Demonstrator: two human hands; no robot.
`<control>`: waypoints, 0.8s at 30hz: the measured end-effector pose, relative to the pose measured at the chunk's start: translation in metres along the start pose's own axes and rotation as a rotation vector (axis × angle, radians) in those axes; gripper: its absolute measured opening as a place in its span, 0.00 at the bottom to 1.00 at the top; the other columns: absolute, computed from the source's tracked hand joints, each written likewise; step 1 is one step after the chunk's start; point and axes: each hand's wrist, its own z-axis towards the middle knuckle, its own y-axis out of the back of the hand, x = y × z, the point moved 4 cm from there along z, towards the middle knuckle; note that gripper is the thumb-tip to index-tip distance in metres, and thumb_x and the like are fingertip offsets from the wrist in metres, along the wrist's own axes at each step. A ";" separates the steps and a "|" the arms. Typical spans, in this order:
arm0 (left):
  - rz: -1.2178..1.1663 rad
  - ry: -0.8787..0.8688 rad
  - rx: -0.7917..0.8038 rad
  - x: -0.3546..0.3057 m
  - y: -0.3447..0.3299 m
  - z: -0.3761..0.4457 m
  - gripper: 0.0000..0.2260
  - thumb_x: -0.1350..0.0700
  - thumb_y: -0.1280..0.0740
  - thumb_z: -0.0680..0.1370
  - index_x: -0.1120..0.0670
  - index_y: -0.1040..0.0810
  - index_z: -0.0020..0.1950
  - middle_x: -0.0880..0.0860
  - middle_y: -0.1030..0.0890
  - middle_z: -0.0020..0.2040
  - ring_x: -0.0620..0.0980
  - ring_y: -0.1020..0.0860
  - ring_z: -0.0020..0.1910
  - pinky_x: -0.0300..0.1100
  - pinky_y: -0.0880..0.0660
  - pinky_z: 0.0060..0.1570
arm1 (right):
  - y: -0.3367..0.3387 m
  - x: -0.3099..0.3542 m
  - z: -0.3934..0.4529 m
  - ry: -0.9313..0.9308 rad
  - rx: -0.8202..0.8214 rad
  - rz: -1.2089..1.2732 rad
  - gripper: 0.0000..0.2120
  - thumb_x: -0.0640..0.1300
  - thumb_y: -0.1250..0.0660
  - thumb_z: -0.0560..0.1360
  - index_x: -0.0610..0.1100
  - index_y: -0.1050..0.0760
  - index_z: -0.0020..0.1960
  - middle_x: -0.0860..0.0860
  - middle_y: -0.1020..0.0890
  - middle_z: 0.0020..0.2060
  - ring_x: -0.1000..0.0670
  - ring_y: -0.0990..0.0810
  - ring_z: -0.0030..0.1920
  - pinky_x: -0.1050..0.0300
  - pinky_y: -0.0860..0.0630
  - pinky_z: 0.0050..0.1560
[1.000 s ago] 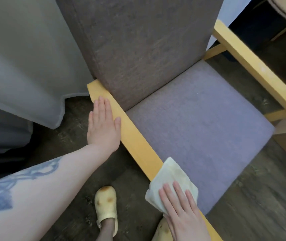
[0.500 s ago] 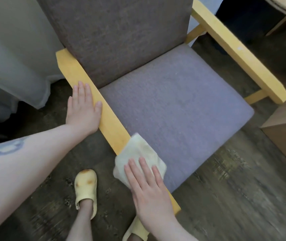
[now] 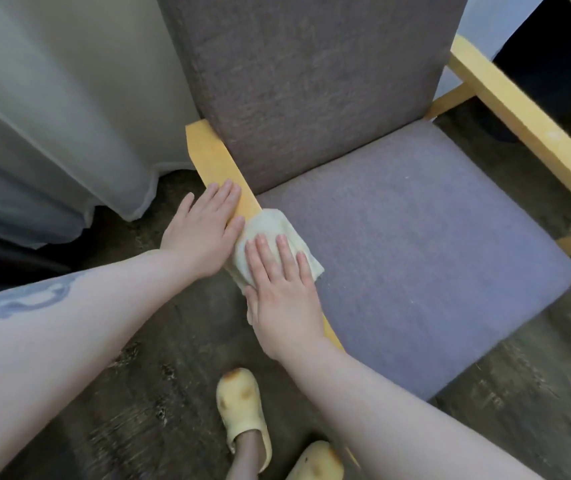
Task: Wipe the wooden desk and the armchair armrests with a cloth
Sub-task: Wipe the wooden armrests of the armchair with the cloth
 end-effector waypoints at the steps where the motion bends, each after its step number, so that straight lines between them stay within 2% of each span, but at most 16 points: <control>1: -0.013 0.010 0.012 0.004 0.004 0.007 0.25 0.46 0.57 0.82 0.50 0.55 0.78 0.47 0.55 0.79 0.44 0.57 0.77 0.48 0.58 0.75 | 0.002 0.002 0.018 0.022 0.012 -0.015 0.29 0.52 0.52 0.83 0.46 0.61 0.78 0.50 0.55 0.79 0.44 0.60 0.77 0.44 0.60 0.75; 4: -0.015 0.000 0.020 0.014 0.013 0.023 0.25 0.45 0.58 0.82 0.51 0.55 0.79 0.47 0.54 0.79 0.44 0.56 0.77 0.48 0.58 0.75 | 0.002 -0.002 0.016 0.022 0.037 -0.043 0.29 0.51 0.51 0.82 0.46 0.57 0.79 0.50 0.53 0.79 0.44 0.57 0.78 0.44 0.58 0.76; 7: -0.021 -0.022 0.004 0.023 0.017 0.035 0.26 0.45 0.59 0.82 0.50 0.55 0.79 0.46 0.55 0.79 0.44 0.57 0.77 0.48 0.58 0.76 | -0.008 -0.009 -0.046 -0.025 0.034 -0.021 0.28 0.47 0.45 0.78 0.46 0.43 0.77 0.51 0.41 0.77 0.44 0.44 0.76 0.42 0.45 0.73; 10: -0.062 -0.019 -0.012 0.029 0.020 0.044 0.26 0.45 0.59 0.81 0.50 0.55 0.79 0.46 0.54 0.79 0.44 0.57 0.77 0.48 0.58 0.76 | -0.012 -0.017 -0.085 0.003 0.050 -0.026 0.28 0.46 0.43 0.74 0.48 0.36 0.74 0.52 0.33 0.73 0.45 0.39 0.74 0.45 0.42 0.69; 12: -0.134 -0.043 -0.017 0.028 0.022 0.048 0.25 0.45 0.57 0.82 0.50 0.53 0.79 0.46 0.53 0.79 0.44 0.57 0.77 0.47 0.57 0.76 | -0.010 -0.015 -0.066 0.010 0.057 -0.011 0.28 0.47 0.43 0.74 0.48 0.36 0.74 0.51 0.33 0.73 0.44 0.38 0.74 0.45 0.43 0.70; 14: -0.261 -0.045 -0.026 0.028 0.023 0.048 0.25 0.46 0.55 0.82 0.50 0.50 0.78 0.46 0.51 0.79 0.44 0.56 0.77 0.47 0.57 0.75 | -0.001 -0.004 -0.016 0.001 0.062 -0.006 0.29 0.48 0.42 0.76 0.48 0.40 0.76 0.51 0.37 0.75 0.43 0.40 0.75 0.41 0.45 0.74; 17: -0.346 -0.059 -0.048 0.031 0.025 0.047 0.23 0.49 0.54 0.83 0.51 0.47 0.78 0.46 0.48 0.79 0.42 0.54 0.77 0.47 0.56 0.75 | 0.010 0.019 0.077 0.020 -0.004 -0.003 0.31 0.49 0.45 0.81 0.47 0.54 0.79 0.50 0.50 0.78 0.44 0.56 0.78 0.45 0.63 0.74; 19: -0.380 -0.067 -0.086 0.032 0.028 0.049 0.23 0.49 0.53 0.83 0.52 0.46 0.78 0.47 0.45 0.78 0.42 0.51 0.77 0.47 0.54 0.75 | 0.013 0.027 0.119 0.003 -0.019 -0.059 0.31 0.49 0.48 0.81 0.44 0.58 0.78 0.50 0.55 0.79 0.44 0.63 0.77 0.46 0.69 0.72; 22: -0.281 -0.096 -0.095 0.037 0.027 0.050 0.24 0.47 0.53 0.82 0.52 0.47 0.78 0.48 0.46 0.79 0.44 0.50 0.77 0.48 0.53 0.75 | 0.011 0.030 0.116 -0.022 -0.070 -0.060 0.31 0.48 0.46 0.80 0.43 0.54 0.79 0.49 0.51 0.79 0.44 0.59 0.78 0.44 0.61 0.75; 24: -0.175 -0.133 -0.059 0.038 0.021 0.048 0.25 0.46 0.53 0.82 0.50 0.52 0.79 0.47 0.52 0.79 0.43 0.55 0.77 0.47 0.56 0.75 | 0.000 0.020 0.057 -0.054 -0.125 -0.005 0.31 0.44 0.44 0.77 0.45 0.49 0.79 0.51 0.45 0.78 0.44 0.51 0.78 0.42 0.51 0.76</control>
